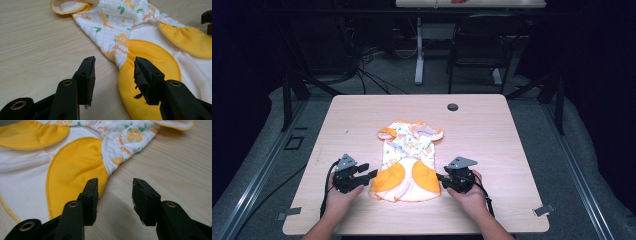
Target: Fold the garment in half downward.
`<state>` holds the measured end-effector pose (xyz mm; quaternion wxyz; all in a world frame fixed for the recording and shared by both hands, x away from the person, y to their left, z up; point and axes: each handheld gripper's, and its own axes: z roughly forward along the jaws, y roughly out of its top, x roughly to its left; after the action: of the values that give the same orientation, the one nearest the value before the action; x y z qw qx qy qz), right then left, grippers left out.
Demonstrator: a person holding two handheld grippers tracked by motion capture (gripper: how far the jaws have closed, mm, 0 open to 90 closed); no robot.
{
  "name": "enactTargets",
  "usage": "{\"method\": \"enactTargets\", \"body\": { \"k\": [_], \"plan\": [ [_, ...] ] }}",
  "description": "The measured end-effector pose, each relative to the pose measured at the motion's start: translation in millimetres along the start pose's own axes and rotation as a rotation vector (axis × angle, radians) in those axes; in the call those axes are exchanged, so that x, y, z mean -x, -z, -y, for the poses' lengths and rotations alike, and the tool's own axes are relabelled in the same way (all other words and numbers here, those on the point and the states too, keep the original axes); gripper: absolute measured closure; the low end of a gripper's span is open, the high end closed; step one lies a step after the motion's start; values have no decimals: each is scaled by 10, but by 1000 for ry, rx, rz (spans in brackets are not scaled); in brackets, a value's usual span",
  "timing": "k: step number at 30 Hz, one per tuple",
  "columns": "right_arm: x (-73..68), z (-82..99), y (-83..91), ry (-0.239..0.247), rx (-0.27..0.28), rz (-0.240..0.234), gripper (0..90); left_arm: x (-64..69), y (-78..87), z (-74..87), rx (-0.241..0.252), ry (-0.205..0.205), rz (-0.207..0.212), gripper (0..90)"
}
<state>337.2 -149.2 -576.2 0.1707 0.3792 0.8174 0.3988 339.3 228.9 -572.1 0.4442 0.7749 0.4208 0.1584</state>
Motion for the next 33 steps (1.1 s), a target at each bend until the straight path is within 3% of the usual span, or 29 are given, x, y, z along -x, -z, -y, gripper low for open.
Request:
{"method": "enactTargets", "body": {
  "k": [4, 9, 16, 21, 27, 33],
  "plan": [
    [-9, -10, -6, 6, -3, -5, 623, 10, -15, 6, -5, 10, 21, 552],
    [-36, -34, -9, 15, 4, -18, 672, 59, -33, 3, -13, -17, 47, 596],
    [-102, -75, -22, 41, 13, -19, 722, 121, -55, -24, -29, -37, 10, 663],
    [-151, -109, -51, 52, 8, -26, 768, 146, -82, -39, -34, -31, 44, 750],
    [-211, -134, -88, 56, -2, -46, 851, 210, -119, -48, -54, -64, 60, 885],
    [-258, -125, -137, 90, -31, -68, 893, 264, -216, -18, -103, -111, 62, 899]
  ]
}}
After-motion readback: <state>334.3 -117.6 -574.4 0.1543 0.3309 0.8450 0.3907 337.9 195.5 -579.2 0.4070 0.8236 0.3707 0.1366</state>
